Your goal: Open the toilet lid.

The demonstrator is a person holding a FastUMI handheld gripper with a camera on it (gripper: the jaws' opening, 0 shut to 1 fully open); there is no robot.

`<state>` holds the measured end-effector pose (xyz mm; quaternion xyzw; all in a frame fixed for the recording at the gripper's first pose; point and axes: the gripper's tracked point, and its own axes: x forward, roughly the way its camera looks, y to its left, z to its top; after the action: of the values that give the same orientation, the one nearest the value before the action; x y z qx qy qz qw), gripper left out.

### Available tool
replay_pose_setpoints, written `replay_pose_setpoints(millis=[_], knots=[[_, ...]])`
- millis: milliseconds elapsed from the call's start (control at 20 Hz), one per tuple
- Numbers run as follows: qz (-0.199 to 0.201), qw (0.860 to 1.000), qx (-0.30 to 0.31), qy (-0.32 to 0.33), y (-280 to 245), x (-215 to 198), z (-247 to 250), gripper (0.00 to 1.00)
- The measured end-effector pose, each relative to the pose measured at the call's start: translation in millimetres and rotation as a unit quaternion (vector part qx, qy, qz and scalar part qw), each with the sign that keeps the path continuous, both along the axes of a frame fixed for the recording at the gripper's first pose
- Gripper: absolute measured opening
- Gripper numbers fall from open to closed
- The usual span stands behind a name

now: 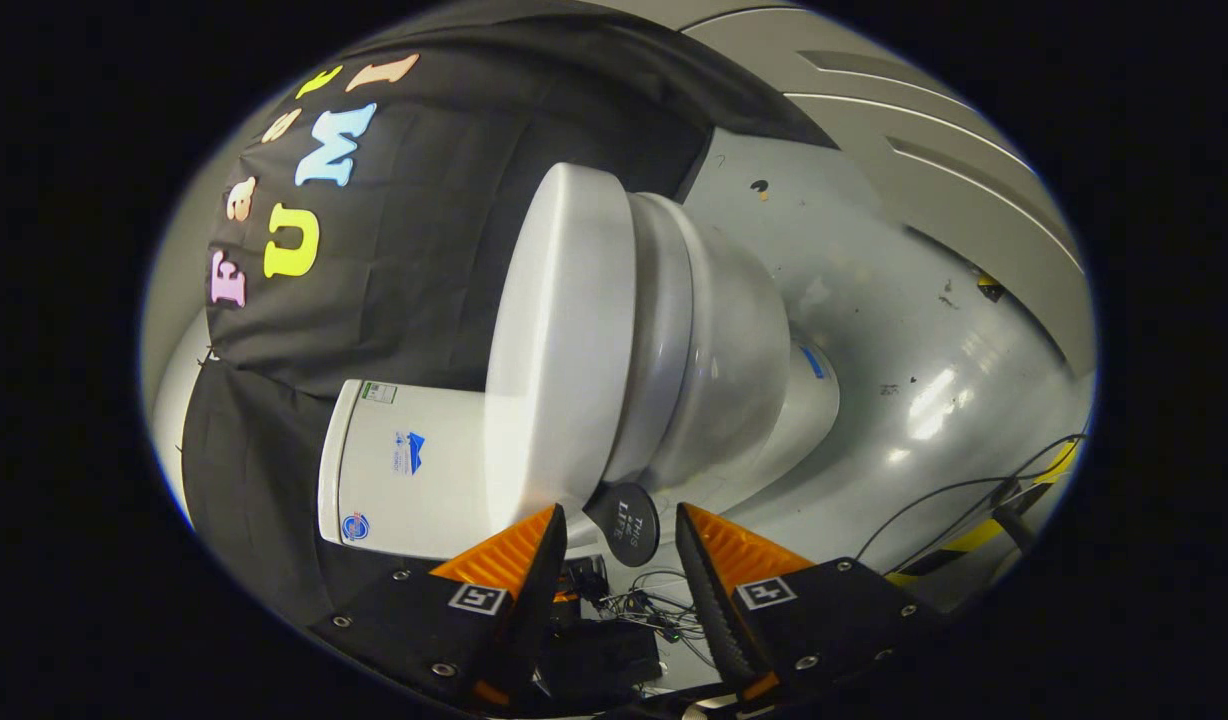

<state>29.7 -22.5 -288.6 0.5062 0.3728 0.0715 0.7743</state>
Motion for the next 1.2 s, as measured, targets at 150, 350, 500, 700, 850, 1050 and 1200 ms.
replay_pose_setpoints(millis=[150, 350, 500, 700, 850, 1050, 1200], knots=[[-0.004, 1.0, -0.001, 0.003, 0.0, 1.3, -3.4, 0.45], [-0.02, 1.0, 0.016, 0.017, -3.6, 0.9, -5.9, 0.19], [-0.036, 0.999, 0.027, 0.012, -4.6, 1.9, -4.2, 0.14], [-0.051, 0.998, 0.042, 0.009, -3.4, 3.1, 2.1, 0.08], [-0.057, 0.997, 0.043, 0.012, -2.5, 2.9, 4.1, 0.01], [-0.062, 0.997, 0.033, 0.024, -0.3, 1.8, 5.7, 0.0], [-0.069, 0.997, 0.026, 0.035, 0.9, 2.0, 6.8, 0.0]])
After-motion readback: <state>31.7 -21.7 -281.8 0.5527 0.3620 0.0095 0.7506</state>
